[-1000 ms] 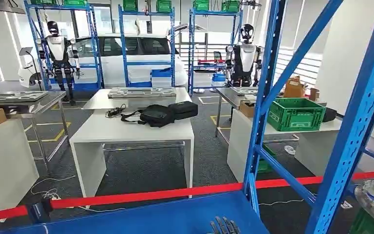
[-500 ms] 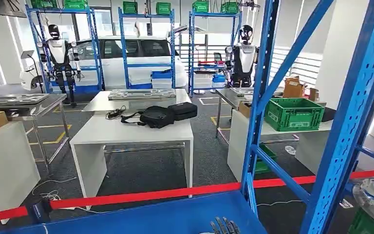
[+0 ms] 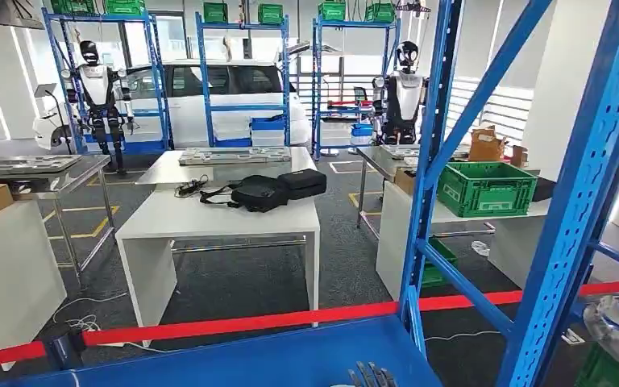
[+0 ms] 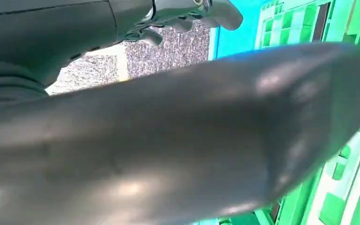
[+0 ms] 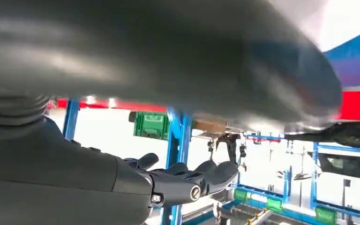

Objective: Take the parts from the cabinet and place them on the table.

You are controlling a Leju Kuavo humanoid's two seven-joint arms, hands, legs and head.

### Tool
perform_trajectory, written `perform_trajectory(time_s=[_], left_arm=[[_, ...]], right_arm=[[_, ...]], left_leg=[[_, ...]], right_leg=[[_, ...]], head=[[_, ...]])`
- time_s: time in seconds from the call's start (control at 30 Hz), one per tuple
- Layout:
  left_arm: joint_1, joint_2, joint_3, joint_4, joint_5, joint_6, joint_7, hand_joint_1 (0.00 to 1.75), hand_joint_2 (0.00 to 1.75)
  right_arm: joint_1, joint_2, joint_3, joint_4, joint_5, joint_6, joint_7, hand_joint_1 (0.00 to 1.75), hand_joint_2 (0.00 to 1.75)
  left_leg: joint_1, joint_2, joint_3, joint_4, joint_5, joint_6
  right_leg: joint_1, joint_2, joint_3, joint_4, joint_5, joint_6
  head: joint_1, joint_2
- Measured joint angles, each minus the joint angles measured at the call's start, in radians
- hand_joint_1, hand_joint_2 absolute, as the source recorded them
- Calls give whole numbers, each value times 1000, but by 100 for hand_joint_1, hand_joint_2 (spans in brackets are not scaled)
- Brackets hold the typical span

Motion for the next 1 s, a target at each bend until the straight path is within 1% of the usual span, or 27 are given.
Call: perform_trajectory(time_s=[0.17, 0.37, 0.6, 1.0], left_arm=[[3, 0, 0, 0, 3, 0, 0, 0, 0], [6, -2, 0, 0, 3, 5, 3, 0, 0], [6, -4, 0, 0, 3, 5, 5, 0, 0], [6, -6, 0, 0, 2, 5, 11, 0, 0]], right_arm=[[33, 9, 0, 0, -15, 17, -16, 0, 175], [91, 36, 0, 2, -16, 18, -5, 0, 175], [96, 48, 0, 2, -26, 19, -5, 0, 175], [99, 53, 0, 1, -31, 16, 0, 0, 175]], left_leg=[[0, 0, 0, 0, 0, 0], [0, 0, 0, -1, 0, 0], [0, 1, 6, -1, -1, -1], [0, 2, 12, -2, -1, -1]], right_leg=[[0, 0, 0, 0, 0, 0], [0, 0, 0, 0, -1, -1], [0, 0, 3, 0, -3, -4], [0, 0, 9, 0, -3, -4]], head=[[0, 0], [0, 0], [0, 0], [0, 0]])
